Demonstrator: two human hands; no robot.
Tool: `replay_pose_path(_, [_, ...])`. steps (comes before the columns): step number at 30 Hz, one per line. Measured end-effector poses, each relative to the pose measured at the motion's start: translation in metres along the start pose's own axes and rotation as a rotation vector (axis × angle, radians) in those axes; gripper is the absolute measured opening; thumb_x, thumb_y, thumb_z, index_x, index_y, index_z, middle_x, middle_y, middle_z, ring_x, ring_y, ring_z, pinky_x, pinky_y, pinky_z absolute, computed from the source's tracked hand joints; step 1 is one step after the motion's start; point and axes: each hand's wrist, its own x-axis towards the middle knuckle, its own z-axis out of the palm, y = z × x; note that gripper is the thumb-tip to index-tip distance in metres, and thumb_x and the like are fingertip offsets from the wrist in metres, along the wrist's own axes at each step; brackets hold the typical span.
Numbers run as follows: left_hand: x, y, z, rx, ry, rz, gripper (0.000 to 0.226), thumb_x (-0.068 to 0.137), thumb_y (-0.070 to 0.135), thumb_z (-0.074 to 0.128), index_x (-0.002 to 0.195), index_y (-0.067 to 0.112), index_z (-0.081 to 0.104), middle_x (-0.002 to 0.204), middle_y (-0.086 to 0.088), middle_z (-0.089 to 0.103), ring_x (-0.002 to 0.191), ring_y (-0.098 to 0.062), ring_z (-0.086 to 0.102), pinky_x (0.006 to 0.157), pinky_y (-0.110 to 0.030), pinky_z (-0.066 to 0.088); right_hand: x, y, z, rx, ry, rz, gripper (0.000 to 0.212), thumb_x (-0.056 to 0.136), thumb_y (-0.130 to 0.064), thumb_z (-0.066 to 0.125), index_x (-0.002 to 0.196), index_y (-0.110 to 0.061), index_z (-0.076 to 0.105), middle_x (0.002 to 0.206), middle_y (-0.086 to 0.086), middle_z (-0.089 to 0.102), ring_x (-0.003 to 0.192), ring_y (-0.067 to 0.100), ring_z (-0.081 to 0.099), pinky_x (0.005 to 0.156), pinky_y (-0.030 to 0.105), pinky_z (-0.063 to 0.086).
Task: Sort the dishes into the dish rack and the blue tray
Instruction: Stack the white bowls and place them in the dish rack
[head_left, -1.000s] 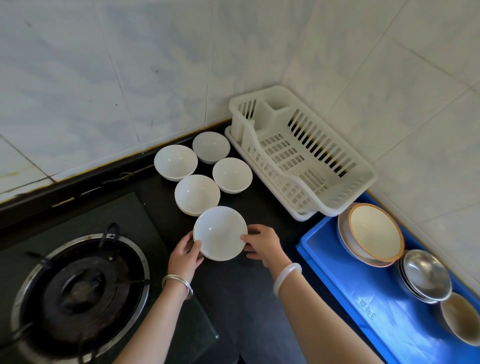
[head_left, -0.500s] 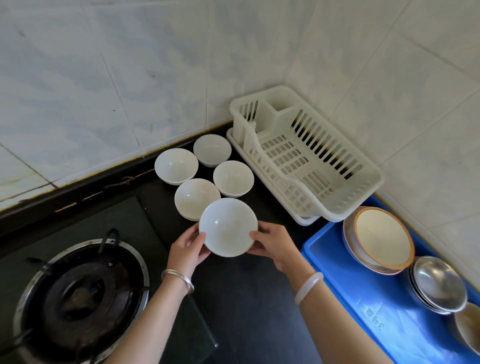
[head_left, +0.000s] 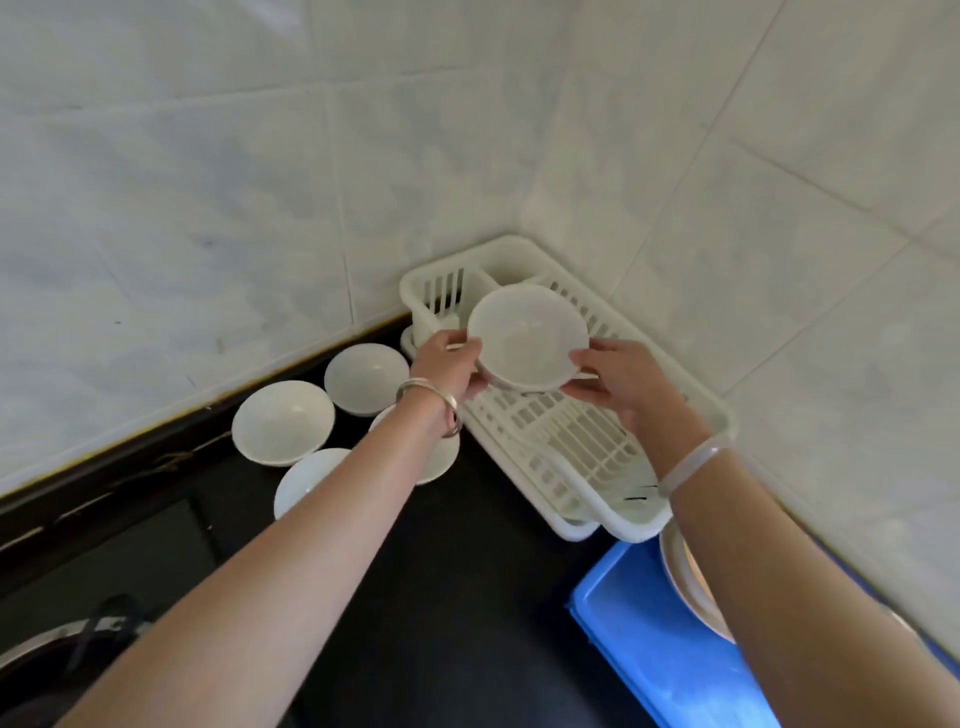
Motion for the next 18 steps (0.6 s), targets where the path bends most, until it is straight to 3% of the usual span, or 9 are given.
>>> replay_pose_path(5, [0.066, -0.008, 0.043, 0.084, -0.017, -0.050, 0.032, 0.092, 0.006, 0.046, 0.123, 0.001, 0.051, 0.097, -0.010, 0.053, 0.086, -0.029, 0.058, 0.067, -0.037, 0.053, 0.067, -0.001, -0.009, 0.015, 0.075, 0.066, 0.032, 0.090, 0.001, 0.055, 0.122, 0.001, 0.056, 0.105, 0.018, 0.056, 0.073, 0.025, 0.061, 0.076, 0.037, 0.054])
replay_pose_path(11, [0.116, -0.032, 0.065, 0.118, -0.001, -0.169, 0.035, 0.094, 0.003, 0.040, 0.127, 0.003, 0.048, 0.085, -0.008, 0.047, 0.066, -0.027, 0.051, 0.059, -0.037, 0.047, 0.122, 0.022, -0.011, 0.033, 0.120, 0.131, 0.033, 0.093, 0.000, 0.053, 0.125, 0.004, 0.051, 0.121, 0.022, 0.056, 0.095, 0.031, 0.058, 0.079, 0.039, 0.052])
replay_pose_path(16, [0.141, -0.043, 0.069, 0.249, 0.015, -0.148, 0.034, 0.094, 0.005, 0.038, 0.125, 0.002, 0.050, 0.066, -0.009, 0.059, 0.046, -0.024, 0.053, 0.070, -0.043, 0.051, 0.146, 0.034, -0.007, 0.045, 0.131, 0.168, 0.033, 0.094, -0.004, 0.052, 0.126, 0.001, 0.051, 0.130, 0.020, 0.055, 0.111, 0.033, 0.059, 0.078, 0.037, 0.054])
replay_pose_path(18, [0.148, -0.046, 0.070, 0.258, 0.019, -0.150, 0.033, 0.094, 0.005, 0.038, 0.124, 0.004, 0.051, 0.074, -0.009, 0.054, 0.046, -0.022, 0.054, 0.071, -0.043, 0.051, 0.152, 0.037, -0.006, 0.056, 0.142, 0.176, 0.031, 0.094, -0.006, 0.053, 0.124, 0.001, 0.052, 0.128, 0.019, 0.056, 0.111, 0.034, 0.058, 0.077, 0.037, 0.054])
